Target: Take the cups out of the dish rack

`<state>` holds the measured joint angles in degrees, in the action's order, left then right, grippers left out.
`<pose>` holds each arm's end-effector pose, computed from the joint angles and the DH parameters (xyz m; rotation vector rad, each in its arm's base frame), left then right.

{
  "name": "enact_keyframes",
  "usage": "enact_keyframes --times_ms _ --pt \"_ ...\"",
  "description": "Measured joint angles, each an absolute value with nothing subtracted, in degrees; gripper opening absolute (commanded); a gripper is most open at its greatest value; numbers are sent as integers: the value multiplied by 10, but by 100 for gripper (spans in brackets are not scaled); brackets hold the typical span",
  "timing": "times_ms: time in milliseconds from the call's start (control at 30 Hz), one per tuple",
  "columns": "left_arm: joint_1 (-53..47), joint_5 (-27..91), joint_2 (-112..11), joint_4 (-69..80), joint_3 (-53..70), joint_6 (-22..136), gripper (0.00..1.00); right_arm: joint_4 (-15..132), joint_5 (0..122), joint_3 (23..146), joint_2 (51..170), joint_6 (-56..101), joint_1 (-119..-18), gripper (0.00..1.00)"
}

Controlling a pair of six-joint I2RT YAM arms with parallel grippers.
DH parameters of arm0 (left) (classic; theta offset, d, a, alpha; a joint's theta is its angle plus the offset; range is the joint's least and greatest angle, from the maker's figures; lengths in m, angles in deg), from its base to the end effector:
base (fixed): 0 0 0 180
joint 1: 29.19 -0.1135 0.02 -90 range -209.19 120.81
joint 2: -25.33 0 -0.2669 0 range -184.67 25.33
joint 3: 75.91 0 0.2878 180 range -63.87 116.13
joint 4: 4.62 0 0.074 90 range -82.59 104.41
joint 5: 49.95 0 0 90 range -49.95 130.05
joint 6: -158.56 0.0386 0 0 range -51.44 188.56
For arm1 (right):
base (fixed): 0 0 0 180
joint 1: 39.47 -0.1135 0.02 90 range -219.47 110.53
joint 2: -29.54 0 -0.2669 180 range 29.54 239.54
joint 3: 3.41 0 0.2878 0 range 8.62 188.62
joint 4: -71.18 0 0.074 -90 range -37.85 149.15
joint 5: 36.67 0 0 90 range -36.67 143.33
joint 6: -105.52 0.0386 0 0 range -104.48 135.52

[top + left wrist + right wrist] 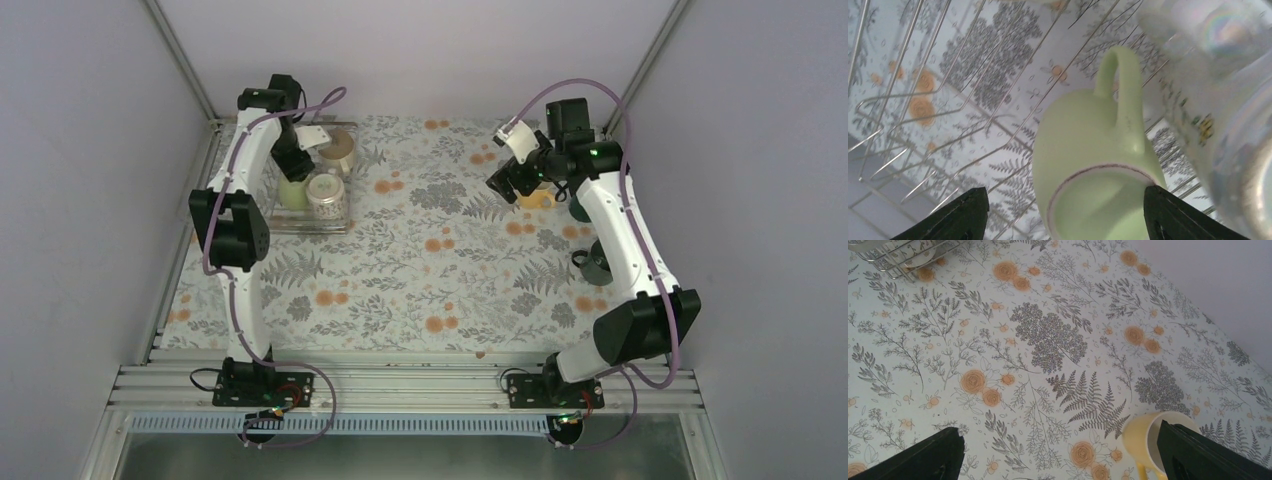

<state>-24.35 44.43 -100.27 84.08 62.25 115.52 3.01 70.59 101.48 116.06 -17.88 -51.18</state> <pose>0.4818 -0.0378 0.2839 1.2694 2.6455 0.2329 0.3389 0.0819 0.3859 -1.0407 2.1592 0.1920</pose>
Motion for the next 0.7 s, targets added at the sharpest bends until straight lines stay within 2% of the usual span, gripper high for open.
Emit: enact_keyframes --times_ms 333,533,700 --pt "-273 540 -1013 843 645 1157 72 36 706 1006 1146 -179 -512 100" --pt "-271 562 -1037 844 704 1163 81 38 706 998 1139 -179 -512 100" --pt "-246 544 -1014 843 701 1172 82 39 707 993 1134 -183 -512 100"
